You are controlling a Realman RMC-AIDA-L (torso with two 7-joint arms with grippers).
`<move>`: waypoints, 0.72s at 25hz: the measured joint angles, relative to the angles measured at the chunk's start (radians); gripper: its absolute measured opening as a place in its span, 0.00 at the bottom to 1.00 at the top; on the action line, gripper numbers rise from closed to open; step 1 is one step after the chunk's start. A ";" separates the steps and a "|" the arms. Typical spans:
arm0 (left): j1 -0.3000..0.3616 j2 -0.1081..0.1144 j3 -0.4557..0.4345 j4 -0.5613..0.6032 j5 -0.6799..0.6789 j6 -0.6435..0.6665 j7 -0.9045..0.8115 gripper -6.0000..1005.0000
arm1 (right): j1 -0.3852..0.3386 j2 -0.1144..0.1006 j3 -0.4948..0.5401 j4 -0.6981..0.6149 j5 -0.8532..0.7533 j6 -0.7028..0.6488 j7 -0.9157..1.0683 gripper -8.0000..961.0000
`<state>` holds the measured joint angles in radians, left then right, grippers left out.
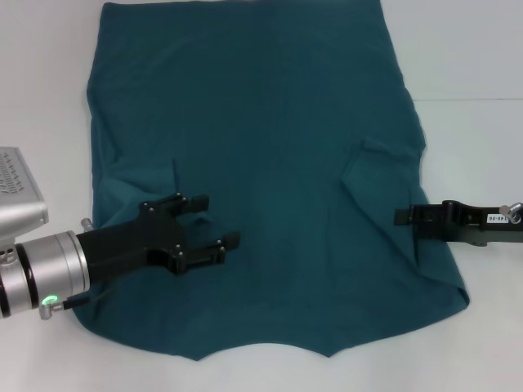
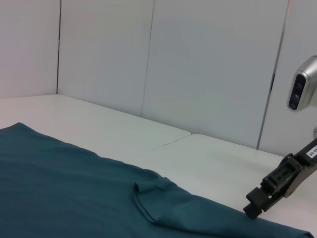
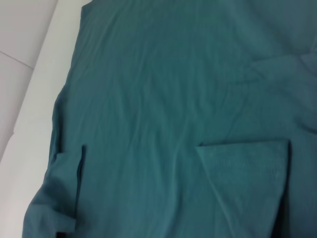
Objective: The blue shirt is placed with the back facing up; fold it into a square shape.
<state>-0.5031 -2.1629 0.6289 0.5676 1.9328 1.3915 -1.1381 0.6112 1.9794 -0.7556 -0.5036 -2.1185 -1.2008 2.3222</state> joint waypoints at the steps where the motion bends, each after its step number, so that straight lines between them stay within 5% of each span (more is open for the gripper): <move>1: 0.000 0.000 0.000 0.000 0.000 0.000 0.000 0.83 | 0.000 0.001 -0.001 0.000 0.000 0.004 0.000 0.69; 12: -0.003 0.002 -0.005 0.003 0.000 -0.002 0.001 0.83 | 0.031 0.061 -0.005 -0.003 0.007 0.096 -0.028 0.69; 18: -0.003 0.003 -0.008 0.003 0.000 -0.015 0.001 0.83 | 0.049 0.086 -0.003 -0.002 0.122 0.034 -0.149 0.69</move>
<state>-0.5058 -2.1597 0.6213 0.5708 1.9328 1.3765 -1.1367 0.6599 2.0656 -0.7583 -0.5052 -1.9965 -1.1668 2.1730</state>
